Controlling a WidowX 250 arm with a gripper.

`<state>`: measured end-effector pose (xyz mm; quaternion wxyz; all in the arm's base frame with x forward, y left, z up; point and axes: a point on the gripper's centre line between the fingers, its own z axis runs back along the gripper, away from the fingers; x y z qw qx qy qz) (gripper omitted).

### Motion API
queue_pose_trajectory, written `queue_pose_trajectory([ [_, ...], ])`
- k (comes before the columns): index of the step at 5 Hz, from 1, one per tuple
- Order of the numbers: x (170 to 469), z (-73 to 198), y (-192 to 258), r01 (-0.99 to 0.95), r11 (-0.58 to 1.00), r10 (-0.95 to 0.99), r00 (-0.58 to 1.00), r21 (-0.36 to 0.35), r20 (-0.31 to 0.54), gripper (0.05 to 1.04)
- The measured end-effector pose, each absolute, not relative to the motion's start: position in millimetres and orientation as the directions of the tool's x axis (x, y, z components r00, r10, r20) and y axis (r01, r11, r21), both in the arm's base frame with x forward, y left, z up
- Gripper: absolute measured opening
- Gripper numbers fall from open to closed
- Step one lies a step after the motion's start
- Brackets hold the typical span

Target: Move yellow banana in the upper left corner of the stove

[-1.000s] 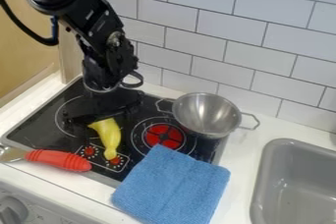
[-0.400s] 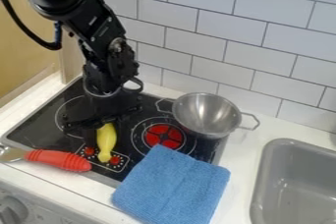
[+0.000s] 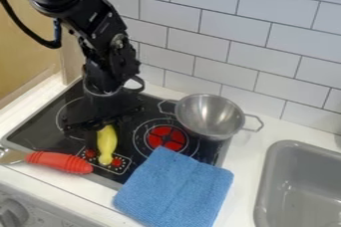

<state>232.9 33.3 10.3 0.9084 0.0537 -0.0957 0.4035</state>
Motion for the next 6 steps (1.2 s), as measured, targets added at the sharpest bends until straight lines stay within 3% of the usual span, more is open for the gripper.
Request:
queue_pose_trajectory([
  [3,281.4,41.2,51.5,-0.786,0.616,0.77,0.588,-0.048,0.247,0.508],
  [4,299.5,40.7,68.7,-0.829,0.555,0.817,0.526,-0.074,0.237,0.508],
  [6,310.6,21.6,92.7,-0.864,0.503,0.849,0.487,-0.03,0.204,0.508],
])
